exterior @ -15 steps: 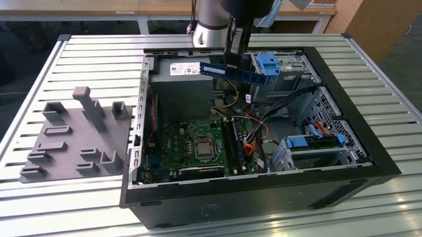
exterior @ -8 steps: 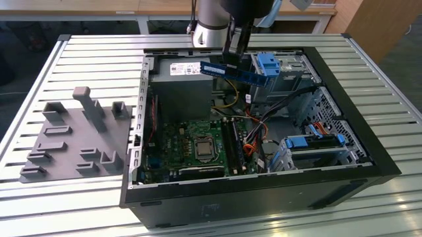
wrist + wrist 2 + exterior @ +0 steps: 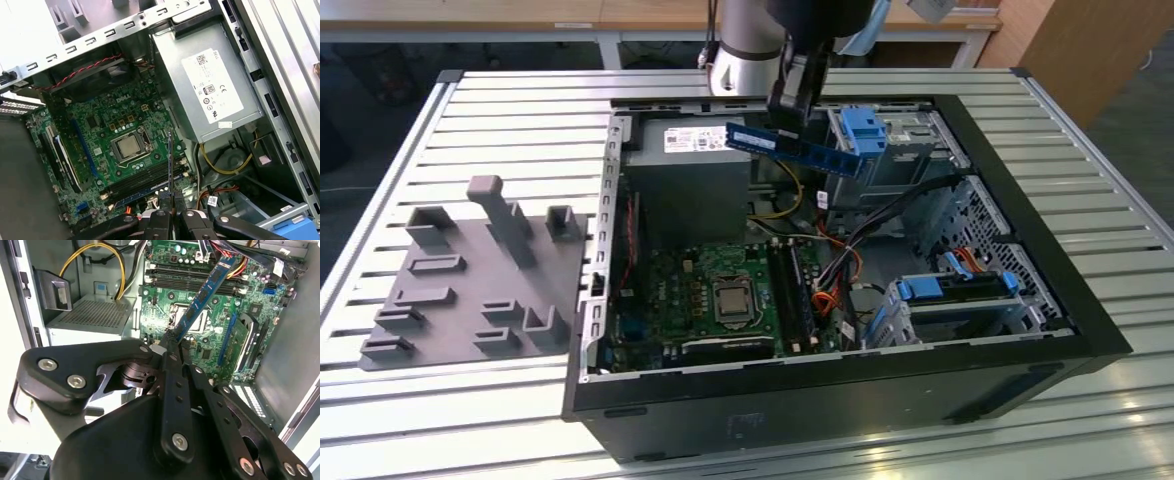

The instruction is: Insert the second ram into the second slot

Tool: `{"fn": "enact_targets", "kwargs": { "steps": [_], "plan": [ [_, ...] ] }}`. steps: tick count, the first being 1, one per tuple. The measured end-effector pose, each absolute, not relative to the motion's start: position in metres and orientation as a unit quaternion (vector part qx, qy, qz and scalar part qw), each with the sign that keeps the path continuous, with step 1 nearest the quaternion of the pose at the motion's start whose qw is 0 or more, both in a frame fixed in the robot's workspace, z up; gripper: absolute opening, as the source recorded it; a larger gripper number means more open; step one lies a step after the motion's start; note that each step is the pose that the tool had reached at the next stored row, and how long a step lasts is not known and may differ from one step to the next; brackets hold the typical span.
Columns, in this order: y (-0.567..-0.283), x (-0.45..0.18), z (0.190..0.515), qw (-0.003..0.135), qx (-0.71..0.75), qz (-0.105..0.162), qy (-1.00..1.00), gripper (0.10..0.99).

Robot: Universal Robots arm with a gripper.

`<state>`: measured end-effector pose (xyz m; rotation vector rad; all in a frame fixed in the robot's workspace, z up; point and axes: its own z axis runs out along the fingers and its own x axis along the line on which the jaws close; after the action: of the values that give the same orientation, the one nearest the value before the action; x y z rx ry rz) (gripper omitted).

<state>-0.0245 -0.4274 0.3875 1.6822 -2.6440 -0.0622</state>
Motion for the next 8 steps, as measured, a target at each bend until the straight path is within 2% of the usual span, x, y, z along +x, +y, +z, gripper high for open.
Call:
{"fn": "enact_targets", "kwargs": {
  "steps": [8],
  "plan": [
    [-0.4274, -0.0245, 0.3874, 0.003, 0.516, -0.020, -0.856, 0.137]
  ]
}}
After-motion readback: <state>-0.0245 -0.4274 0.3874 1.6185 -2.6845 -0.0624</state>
